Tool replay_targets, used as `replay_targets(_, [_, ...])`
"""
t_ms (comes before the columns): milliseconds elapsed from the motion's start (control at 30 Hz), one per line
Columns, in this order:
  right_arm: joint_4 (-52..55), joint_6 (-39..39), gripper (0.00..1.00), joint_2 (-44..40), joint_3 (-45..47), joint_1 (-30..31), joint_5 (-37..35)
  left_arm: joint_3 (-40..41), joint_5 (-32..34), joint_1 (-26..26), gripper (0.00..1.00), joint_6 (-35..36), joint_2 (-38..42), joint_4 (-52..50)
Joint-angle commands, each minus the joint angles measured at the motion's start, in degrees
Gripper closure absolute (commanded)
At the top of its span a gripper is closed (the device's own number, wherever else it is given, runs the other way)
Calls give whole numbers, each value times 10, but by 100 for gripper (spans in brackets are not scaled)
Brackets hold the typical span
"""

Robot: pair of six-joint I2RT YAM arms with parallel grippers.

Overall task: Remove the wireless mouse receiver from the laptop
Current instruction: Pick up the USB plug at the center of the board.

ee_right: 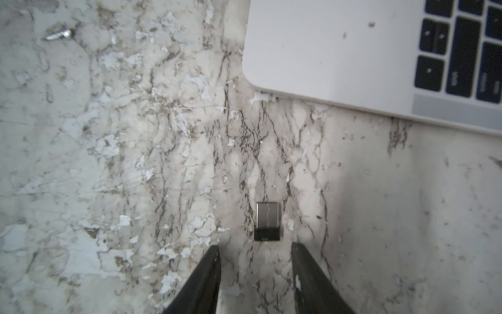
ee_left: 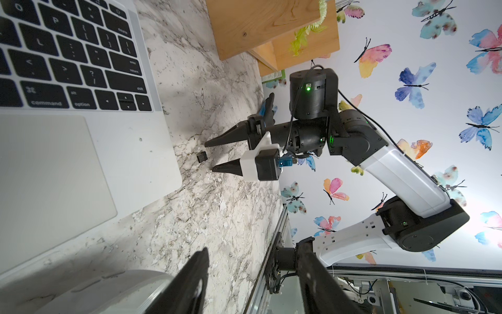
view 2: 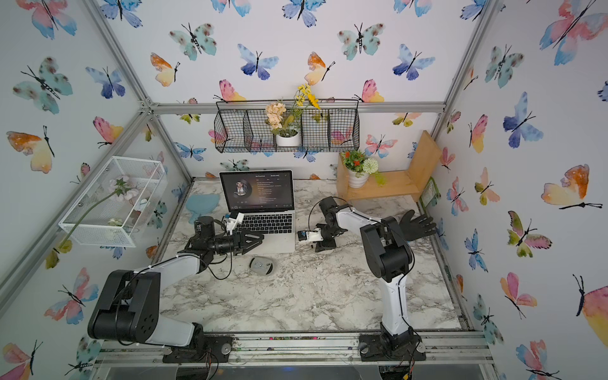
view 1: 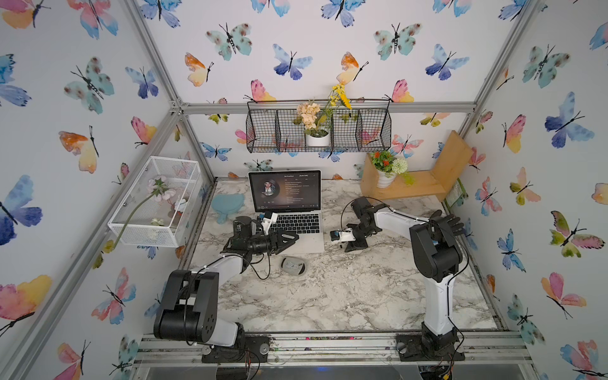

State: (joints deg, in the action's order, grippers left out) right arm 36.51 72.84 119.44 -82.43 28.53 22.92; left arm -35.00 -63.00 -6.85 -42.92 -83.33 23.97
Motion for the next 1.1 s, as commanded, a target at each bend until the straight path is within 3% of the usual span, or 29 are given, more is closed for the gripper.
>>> replay_targets(0, [0,-25,57,18,16,7,-11,-2,-19,2,42,-1,-5,15])
replay_targets(267, [-1,-30,66,21,12,12,-10,1,-21,2,42,-2,3,13])
replay_targets(567, [-16,-36,66,21,21,16,-12,2,-21,2,42,-4,0,17])
replay_targets(800, [-14,-42,78,21,24,17,-20,2,-21,2,42,-5,0,17])
replay_targets(1067, [-18,-49,81,4,32,17,-17,3,-18,2,42,-6,1,18])
